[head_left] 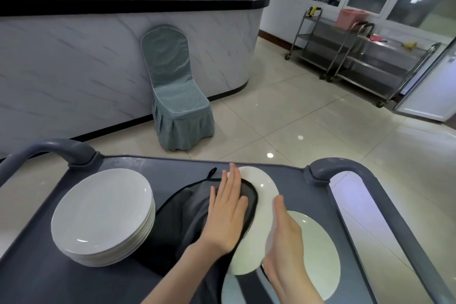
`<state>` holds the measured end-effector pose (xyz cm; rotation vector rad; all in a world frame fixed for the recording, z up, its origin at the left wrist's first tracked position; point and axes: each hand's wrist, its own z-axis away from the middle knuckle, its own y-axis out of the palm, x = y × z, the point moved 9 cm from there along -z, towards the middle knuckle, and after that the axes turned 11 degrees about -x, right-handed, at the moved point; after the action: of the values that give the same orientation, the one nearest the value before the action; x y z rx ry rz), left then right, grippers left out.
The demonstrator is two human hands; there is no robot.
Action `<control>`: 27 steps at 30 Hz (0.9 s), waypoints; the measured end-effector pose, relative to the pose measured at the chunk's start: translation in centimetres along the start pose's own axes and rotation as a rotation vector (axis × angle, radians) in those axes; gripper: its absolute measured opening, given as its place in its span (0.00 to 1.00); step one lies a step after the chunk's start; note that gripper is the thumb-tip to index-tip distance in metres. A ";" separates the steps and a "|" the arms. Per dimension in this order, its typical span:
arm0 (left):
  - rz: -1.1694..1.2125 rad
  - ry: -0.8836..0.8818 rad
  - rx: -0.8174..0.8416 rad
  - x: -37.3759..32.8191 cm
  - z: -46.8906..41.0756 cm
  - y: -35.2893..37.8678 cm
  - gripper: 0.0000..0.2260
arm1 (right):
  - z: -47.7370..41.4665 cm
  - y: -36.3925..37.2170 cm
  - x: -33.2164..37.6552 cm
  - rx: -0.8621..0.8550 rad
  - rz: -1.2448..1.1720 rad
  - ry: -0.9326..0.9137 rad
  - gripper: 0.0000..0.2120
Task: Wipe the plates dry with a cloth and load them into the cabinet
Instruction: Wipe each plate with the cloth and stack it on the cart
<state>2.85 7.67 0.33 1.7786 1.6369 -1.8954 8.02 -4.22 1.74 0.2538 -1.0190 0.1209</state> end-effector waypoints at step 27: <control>0.910 -0.830 -0.379 8.9 6.4 -14.1 0.14 | 7.5 11.1 -2.5 0.689 0.988 -1.132 0.24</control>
<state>-13.69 14.34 0.81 1.0300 0.6400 -1.4112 -1.85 4.52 5.00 0.4355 -2.1472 1.3604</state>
